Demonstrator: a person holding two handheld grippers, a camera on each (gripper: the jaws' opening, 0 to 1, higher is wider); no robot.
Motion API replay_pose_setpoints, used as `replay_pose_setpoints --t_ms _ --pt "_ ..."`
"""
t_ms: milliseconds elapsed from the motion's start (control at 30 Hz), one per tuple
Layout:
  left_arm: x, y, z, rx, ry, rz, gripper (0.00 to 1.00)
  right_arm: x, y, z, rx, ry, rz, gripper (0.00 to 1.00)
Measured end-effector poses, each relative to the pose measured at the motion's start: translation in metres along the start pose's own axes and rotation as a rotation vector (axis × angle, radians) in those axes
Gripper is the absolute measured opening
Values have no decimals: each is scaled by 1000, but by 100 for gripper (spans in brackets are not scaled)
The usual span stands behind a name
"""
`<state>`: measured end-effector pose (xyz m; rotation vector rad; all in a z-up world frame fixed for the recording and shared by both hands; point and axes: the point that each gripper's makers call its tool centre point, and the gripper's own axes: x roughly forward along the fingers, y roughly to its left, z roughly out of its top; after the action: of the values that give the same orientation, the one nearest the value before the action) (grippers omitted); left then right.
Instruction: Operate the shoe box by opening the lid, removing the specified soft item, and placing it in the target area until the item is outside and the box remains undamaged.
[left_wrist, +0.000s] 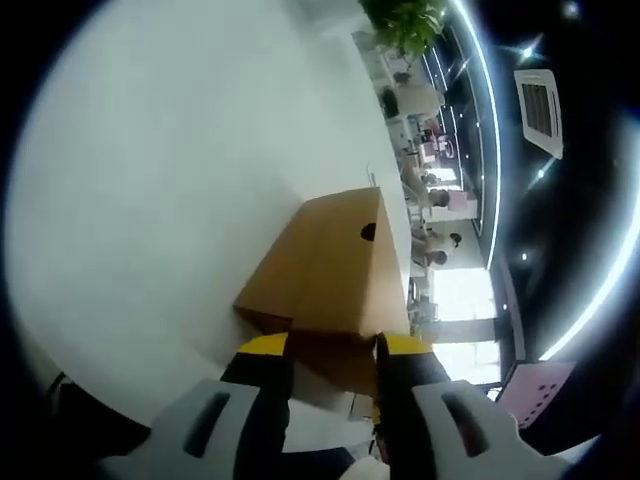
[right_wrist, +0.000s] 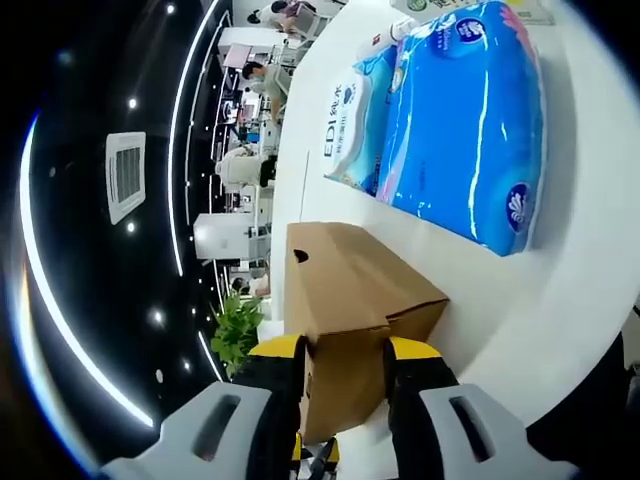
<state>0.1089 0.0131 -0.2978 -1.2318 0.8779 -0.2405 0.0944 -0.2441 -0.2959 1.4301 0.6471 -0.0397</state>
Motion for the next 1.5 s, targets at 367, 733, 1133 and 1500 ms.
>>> replay_pose_setpoints --t_ms 367,733,1133,1500 --pt "1 5 0 5 9 15 33 1 -8 2 -31 -9 -33 31" --pt "4 12 1 76 18 61 34 2 -13 4 -98 -22 -55 31" --pt "5 9 9 320 17 69 36 4 -13 4 -85 -35 -32 30" --pt "5 11 8 228 16 55 35 5 -11 4 -85 -17 -45 31"
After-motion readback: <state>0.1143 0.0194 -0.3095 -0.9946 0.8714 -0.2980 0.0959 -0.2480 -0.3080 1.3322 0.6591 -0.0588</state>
